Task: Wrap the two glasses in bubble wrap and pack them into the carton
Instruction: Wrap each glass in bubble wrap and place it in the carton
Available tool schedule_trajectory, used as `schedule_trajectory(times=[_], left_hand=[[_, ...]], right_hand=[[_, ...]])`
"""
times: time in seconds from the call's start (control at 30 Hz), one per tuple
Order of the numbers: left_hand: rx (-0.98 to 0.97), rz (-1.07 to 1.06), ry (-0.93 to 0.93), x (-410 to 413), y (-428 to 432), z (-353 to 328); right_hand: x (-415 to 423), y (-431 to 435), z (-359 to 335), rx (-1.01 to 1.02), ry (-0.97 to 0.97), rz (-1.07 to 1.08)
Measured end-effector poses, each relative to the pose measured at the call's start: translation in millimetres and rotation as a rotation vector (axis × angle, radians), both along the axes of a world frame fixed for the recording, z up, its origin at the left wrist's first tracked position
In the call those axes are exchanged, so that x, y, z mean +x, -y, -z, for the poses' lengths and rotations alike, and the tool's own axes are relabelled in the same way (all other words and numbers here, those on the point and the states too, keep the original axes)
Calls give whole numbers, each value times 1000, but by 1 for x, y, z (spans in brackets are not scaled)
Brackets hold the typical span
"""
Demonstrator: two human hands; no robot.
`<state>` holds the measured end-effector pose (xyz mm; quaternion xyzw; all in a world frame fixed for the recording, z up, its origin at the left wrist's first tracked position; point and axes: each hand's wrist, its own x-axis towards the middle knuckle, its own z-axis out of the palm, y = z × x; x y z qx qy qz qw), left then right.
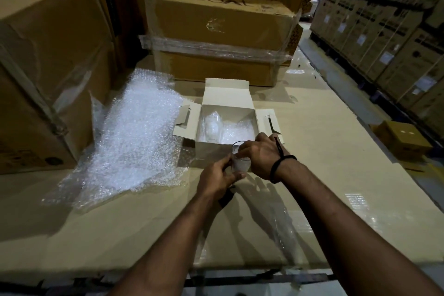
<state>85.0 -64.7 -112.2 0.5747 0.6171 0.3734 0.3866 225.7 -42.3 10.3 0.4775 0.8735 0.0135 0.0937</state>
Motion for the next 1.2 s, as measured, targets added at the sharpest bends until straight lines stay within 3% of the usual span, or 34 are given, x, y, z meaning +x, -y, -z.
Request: schedule_trajectory(times=[0.13,0.3,0.33,0.43,0.57,0.7,0.77,0.87,1.1,1.2], left_hand=[[-4,5,-13,0,1,-3],[-36,-6,53,3,3,-2],[-44,-6,69,3,2,1],[-35,4,66,2,2,2],[31,-76,82,-1,12,-7],[400,-397,-286,-17,21,-9],[401,-501,-443,-23,20,-9],[351,-545,-491,-28,16,-11],[298,-468,-454,-27,8,-8],[331,-444,-381,-28,6,-7]], right_hand=[[2,-5,0,-28,-30,-9],[20,0,9,75,-780,330],[20,3,9,42,-847,394],[12,7,12,-137,-726,439],[4,5,15,-94,-671,428],[9,4,15,-139,-633,386],[10,3,13,-152,-594,341],[9,5,10,-124,-571,265],[23,-16,-24,-124,-976,252],[19,-46,-20,-37,-930,180]])
